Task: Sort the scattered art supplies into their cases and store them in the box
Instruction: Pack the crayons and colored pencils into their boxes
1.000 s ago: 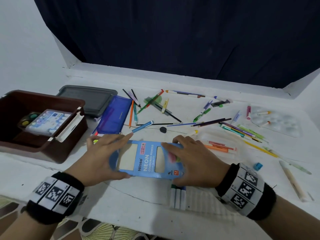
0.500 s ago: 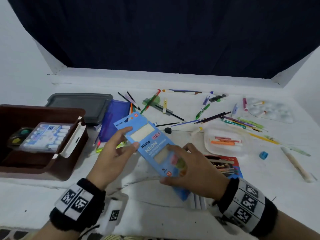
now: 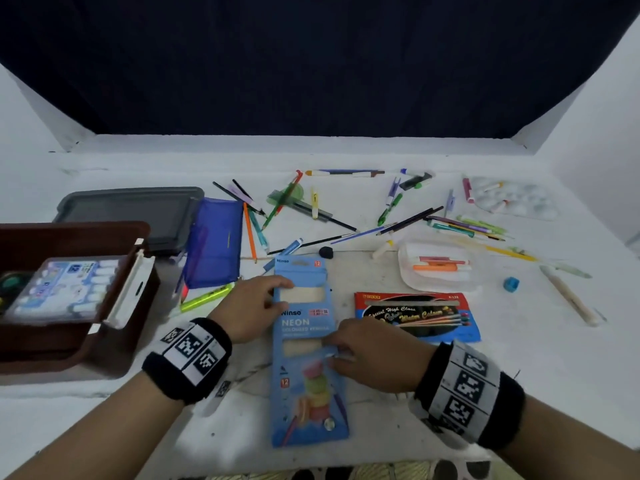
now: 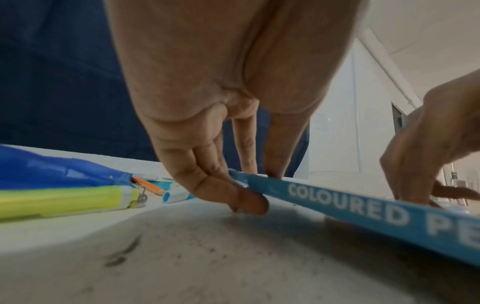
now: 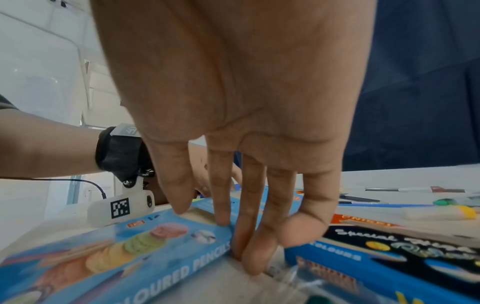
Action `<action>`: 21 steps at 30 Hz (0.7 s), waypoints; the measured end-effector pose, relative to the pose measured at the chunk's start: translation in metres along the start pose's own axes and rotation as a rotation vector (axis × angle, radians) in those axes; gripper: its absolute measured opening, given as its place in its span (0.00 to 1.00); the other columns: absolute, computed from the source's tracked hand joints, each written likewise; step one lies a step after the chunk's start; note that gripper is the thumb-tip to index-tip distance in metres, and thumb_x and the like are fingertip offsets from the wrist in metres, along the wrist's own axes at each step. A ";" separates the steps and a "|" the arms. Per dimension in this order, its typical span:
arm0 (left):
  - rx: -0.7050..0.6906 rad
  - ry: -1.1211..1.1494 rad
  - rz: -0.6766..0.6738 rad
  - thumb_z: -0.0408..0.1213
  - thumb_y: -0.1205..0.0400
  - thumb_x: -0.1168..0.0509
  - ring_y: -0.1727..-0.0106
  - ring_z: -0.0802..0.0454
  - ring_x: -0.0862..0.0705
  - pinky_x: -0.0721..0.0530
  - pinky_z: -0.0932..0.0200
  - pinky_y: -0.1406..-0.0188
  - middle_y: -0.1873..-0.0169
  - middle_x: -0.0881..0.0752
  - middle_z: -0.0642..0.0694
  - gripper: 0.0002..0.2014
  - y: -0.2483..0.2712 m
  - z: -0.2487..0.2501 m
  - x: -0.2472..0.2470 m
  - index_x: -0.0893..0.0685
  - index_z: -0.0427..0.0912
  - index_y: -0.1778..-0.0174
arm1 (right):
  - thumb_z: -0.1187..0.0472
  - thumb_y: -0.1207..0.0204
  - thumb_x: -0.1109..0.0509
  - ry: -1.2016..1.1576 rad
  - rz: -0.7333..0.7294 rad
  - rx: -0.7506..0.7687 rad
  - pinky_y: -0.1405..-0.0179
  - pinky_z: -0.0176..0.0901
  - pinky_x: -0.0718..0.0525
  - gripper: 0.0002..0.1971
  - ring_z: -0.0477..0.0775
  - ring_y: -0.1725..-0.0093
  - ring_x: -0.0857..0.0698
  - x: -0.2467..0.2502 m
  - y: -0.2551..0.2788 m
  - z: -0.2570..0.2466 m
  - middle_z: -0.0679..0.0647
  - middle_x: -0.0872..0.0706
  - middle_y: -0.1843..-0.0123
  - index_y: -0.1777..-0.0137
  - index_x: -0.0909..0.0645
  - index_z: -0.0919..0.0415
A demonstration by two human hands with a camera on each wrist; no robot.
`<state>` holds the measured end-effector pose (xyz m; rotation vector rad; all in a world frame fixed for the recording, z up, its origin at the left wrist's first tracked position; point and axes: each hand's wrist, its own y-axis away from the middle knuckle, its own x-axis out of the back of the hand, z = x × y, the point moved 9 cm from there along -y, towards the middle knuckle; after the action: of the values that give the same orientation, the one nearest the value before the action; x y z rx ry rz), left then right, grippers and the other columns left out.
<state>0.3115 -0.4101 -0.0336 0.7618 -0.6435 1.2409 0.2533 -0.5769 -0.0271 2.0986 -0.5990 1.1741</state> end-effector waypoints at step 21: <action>-0.028 -0.420 -0.153 0.53 0.16 0.34 0.29 0.52 0.23 0.24 0.53 0.31 0.28 0.27 0.51 0.25 0.001 0.018 -0.013 0.23 0.51 0.24 | 0.48 0.19 0.33 -0.070 0.191 -0.085 0.49 0.47 0.16 0.13 0.46 0.53 0.16 0.047 -0.003 0.011 0.47 0.13 0.50 0.42 0.14 0.51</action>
<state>0.3076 -0.4319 -0.0324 1.0409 -0.9219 0.9354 0.2850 -0.5867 0.0087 2.0525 -0.8828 1.1601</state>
